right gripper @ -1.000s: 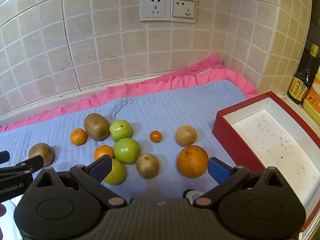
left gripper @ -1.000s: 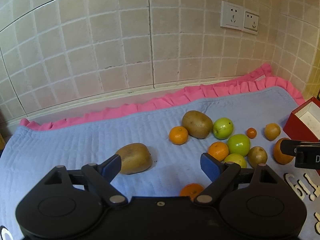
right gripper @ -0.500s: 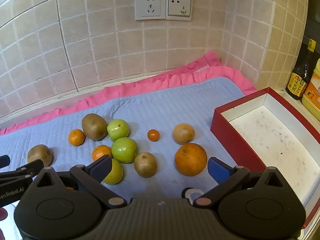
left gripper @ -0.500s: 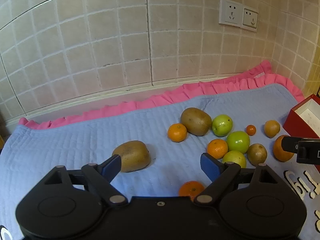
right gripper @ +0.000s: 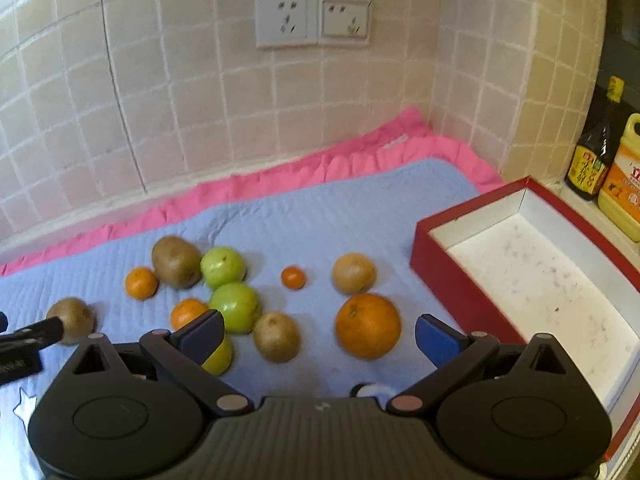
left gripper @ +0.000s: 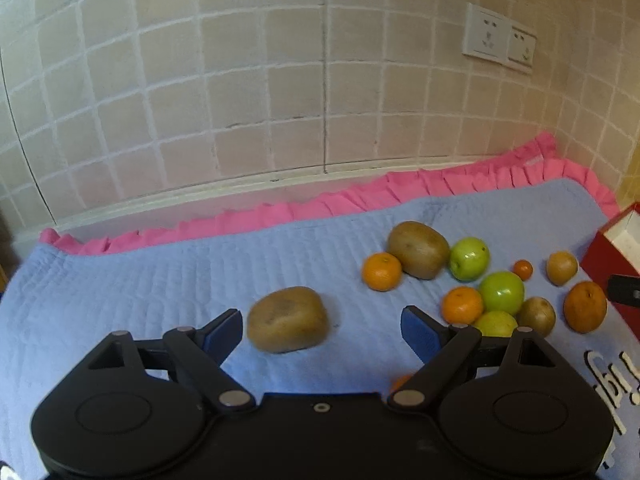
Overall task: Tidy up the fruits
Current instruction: 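Grasp the kiwi with the left gripper while the right grasps the large orange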
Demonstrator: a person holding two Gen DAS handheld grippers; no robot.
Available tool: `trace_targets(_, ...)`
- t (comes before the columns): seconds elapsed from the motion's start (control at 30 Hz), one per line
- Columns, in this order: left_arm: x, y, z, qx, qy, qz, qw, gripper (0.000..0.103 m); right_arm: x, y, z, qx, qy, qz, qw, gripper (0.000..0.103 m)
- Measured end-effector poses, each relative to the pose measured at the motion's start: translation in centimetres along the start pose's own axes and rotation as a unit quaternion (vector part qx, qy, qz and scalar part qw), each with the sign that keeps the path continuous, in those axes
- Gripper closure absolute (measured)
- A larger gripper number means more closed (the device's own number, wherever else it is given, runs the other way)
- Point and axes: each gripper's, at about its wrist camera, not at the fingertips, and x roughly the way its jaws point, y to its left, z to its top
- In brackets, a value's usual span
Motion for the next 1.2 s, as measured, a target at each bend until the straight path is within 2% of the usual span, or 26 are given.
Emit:
trace_targets(0.13,1.6,2.5,0.2,-0.021,0.022,-0.014,0.9994,0.001,1.8,-1.1,-0.2,0.004,0.02,-0.016,1.0,0.002)
trace_targets(0.3,3.9,3.5,0.3,-0.028,0.044,-0.008,0.9986,0.001,4.3,-1.4,-0.4,0.008,0.044,-0.021,0.999,0.006)
trace_targets(0.6,9.4,2.8,0.7,-0.026,0.079,-0.007,0.9965,0.001,7.7,-2.5,-0.3,0.018,0.064,-0.03,0.997,0.007)
trace_targets(0.8,11.0,2.2,0.3,-0.021,0.084,0.002,0.9962,0.001,9.5,-3.1,-0.3,0.024,0.074,-0.03,0.997,0.009)
trace_targets(0.9,11.3,1.9,0.3,-0.01,0.084,0.012,0.9964,0.021,10.4,-3.2,-0.6,0.03,0.083,-0.027,0.996,0.011)
trace_targets(0.93,11.4,1.9,0.2,-0.008,0.082,0.015,0.9965,0.021,10.8,-3.2,-0.7,0.031,0.087,-0.027,0.995,0.012)
trace_targets(1.0,11.2,1.8,0.2,-0.005,0.078,0.016,0.9968,0.022,11.2,-3.2,-0.9,0.034,0.091,-0.021,0.995,0.02)
trace_targets(1.07,11.0,1.7,0.1,-0.003,0.075,0.018,0.997,0.022,11.6,-3.3,-1.1,0.039,0.095,-0.004,0.995,0.041)
trace_targets(1.2,9.5,1.2,0.1,0.009,0.056,0.025,0.9981,0.022,11.6,-4.1,-1.3,0.056,0.091,0.011,0.994,0.043)
